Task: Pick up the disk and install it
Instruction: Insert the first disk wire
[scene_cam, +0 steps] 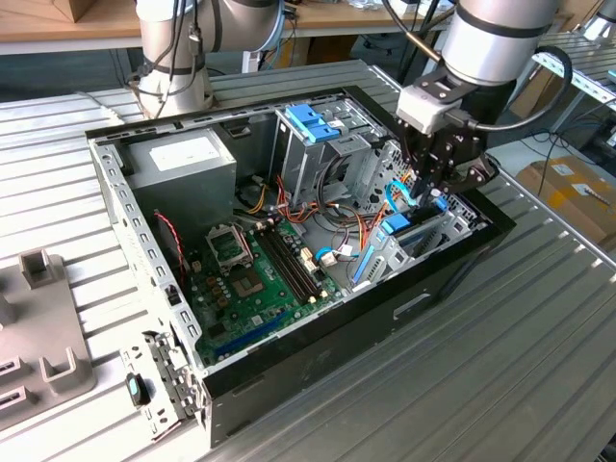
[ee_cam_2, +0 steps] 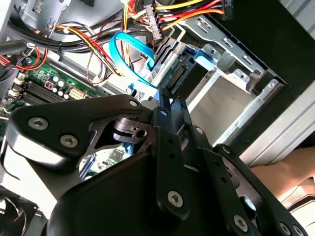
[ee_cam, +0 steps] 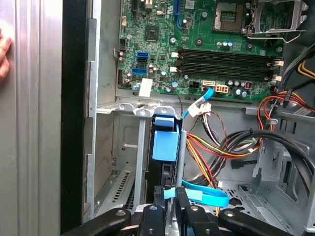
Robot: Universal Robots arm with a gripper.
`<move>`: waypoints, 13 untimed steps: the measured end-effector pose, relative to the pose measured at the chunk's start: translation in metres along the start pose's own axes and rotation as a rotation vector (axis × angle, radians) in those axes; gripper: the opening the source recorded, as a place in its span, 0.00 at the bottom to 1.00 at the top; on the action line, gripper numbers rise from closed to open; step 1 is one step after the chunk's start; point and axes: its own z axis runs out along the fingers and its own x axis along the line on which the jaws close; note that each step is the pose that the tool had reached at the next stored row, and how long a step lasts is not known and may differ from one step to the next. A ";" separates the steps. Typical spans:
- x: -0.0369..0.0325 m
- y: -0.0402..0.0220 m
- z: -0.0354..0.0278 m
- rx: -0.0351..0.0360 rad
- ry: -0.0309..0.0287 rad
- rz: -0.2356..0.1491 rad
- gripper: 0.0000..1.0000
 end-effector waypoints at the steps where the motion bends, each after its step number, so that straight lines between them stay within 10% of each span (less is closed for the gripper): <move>1: 0.0001 -0.0004 -0.0003 -0.0003 -0.0001 0.000 0.24; 9: 0.0002 -0.0053 0.0004 -0.0090 0.0010 0.012 0.24; 13: 0.0002 -0.0059 0.0006 -0.0141 0.0139 0.053 0.24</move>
